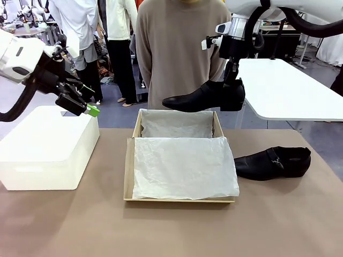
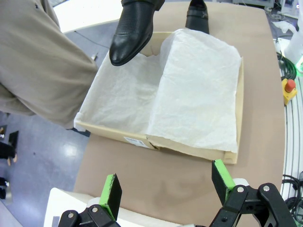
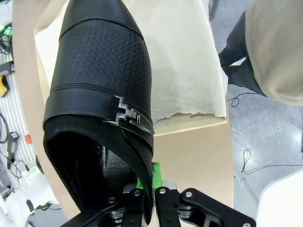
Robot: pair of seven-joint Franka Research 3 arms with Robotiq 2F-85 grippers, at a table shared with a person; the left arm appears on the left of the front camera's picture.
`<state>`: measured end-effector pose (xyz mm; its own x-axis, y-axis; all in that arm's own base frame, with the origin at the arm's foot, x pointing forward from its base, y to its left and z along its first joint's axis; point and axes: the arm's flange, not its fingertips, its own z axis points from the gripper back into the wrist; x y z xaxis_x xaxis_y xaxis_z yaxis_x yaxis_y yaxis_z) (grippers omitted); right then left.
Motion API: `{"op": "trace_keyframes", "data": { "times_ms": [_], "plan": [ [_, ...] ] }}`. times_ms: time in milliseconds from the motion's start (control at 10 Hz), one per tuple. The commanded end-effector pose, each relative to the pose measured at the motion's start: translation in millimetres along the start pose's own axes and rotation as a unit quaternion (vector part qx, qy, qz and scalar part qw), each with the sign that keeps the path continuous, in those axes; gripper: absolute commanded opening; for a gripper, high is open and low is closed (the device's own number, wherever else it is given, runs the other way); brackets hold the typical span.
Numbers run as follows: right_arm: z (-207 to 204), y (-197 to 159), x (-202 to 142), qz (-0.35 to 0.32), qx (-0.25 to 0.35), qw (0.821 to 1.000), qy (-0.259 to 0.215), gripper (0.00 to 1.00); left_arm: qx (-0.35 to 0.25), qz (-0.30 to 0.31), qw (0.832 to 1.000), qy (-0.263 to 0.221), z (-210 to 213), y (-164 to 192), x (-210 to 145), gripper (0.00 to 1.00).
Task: Pack the shoes into the box.
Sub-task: Place one shoe of the Shoes into the Shoes Box.
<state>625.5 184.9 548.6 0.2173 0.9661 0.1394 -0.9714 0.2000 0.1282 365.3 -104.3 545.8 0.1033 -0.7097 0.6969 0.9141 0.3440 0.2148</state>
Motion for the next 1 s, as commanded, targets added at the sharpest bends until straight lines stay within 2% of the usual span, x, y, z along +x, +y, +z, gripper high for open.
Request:
{"op": "trace_keyframes", "data": {
  "times_ms": [0,900],
  "plan": [
    [-3,-6,9,-0.002,-0.003,1.0,-0.009,0.0,-0.006,-0.006,1.0,-0.011,-1,3,-1,1.0],
    [-72,-37,61,0.003,0.005,1.0,-0.029,0.0,-0.006,-0.006,1.0,-0.011,-1,3,-1,1.0]
  ]
}}
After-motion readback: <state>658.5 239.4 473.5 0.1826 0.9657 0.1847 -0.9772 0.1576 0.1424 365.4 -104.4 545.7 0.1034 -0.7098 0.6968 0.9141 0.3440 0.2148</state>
